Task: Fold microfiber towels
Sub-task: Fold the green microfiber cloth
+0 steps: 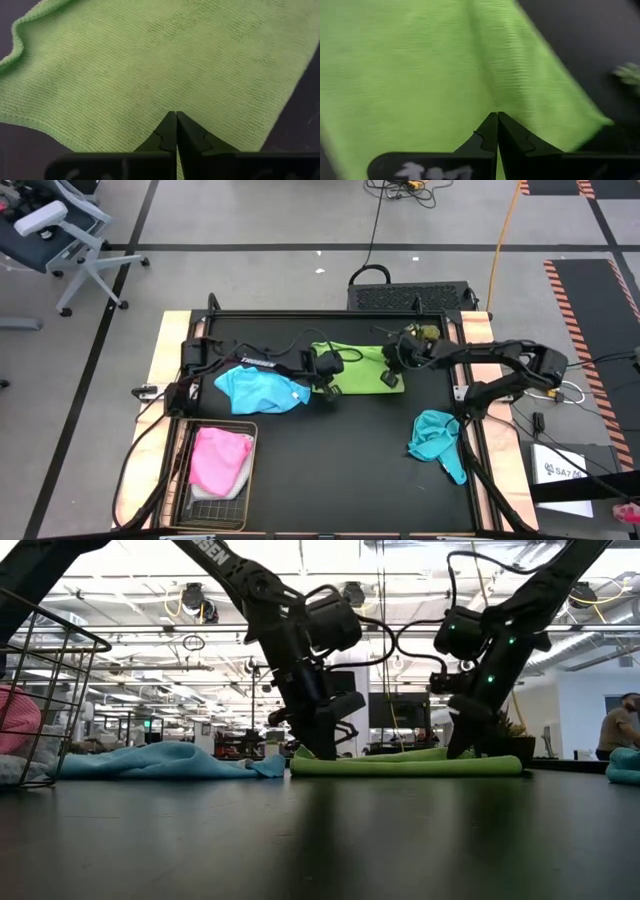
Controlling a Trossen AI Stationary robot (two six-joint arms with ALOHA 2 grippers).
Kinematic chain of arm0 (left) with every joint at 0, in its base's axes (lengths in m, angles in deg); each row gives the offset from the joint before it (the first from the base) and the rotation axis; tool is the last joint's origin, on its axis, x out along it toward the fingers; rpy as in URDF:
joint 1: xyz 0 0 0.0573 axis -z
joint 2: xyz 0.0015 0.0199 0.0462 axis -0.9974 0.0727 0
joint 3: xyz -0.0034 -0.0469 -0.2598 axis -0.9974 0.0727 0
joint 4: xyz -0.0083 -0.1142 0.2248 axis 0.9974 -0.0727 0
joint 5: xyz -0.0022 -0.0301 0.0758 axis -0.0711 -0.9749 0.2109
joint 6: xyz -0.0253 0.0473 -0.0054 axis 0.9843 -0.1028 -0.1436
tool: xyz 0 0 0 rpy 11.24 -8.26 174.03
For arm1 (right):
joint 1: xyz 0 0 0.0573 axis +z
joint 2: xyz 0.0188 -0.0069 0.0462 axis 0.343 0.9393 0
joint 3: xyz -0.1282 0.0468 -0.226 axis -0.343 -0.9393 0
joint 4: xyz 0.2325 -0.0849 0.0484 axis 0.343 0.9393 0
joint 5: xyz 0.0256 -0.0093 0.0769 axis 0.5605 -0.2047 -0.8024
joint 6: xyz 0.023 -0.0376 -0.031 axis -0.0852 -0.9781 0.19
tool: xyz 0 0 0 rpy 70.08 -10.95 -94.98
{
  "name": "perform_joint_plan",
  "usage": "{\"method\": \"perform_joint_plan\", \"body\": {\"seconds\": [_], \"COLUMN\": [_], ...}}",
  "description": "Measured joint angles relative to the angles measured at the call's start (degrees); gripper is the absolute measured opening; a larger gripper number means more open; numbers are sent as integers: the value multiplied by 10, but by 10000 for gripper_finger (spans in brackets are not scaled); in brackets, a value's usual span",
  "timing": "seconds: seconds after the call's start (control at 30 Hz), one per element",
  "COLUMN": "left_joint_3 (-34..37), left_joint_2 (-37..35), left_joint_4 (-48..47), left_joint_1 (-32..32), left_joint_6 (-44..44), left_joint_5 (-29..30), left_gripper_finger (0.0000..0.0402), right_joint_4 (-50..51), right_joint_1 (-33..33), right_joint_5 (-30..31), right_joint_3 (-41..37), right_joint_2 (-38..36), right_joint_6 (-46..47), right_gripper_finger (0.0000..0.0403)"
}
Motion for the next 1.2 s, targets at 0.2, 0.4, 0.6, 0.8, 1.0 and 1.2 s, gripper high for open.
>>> {"method": "perform_joint_plan", "body": {"seconds": [0.2, 0.4, 0.6, 0.8, 1.0, 1.2], "left_joint_3": [0, 0, 0, 0, 0, 0], "left_joint_2": [0, 0, 0, 0, 0, 0], "left_joint_4": [-3, -4, -3, -1, 0, 0], "left_joint_1": [1, 1, 1, 1, 1, 3], "left_joint_6": [8, 9, 9, 9, 11, 22], "left_joint_5": [1, 2, 2, 3, 16, 17], "left_gripper_finger": [6, 5, 3, 2, 2, 3], "right_joint_4": [-1, -5, 13, 36, 32, -24], "right_joint_1": [-41, -70, -45, -15, -25, -33], "right_joint_5": [71, 95, 35, 35, 36, 47], "right_joint_3": [0, 0, 0, 0, 0, 0], "right_joint_2": [-20, -51, -80, -59, -10, 33], "right_joint_6": [-12, -13, 21, 21, 33, 23], "right_gripper_finger": [0, 0, 0, 0, 0, 0]}}
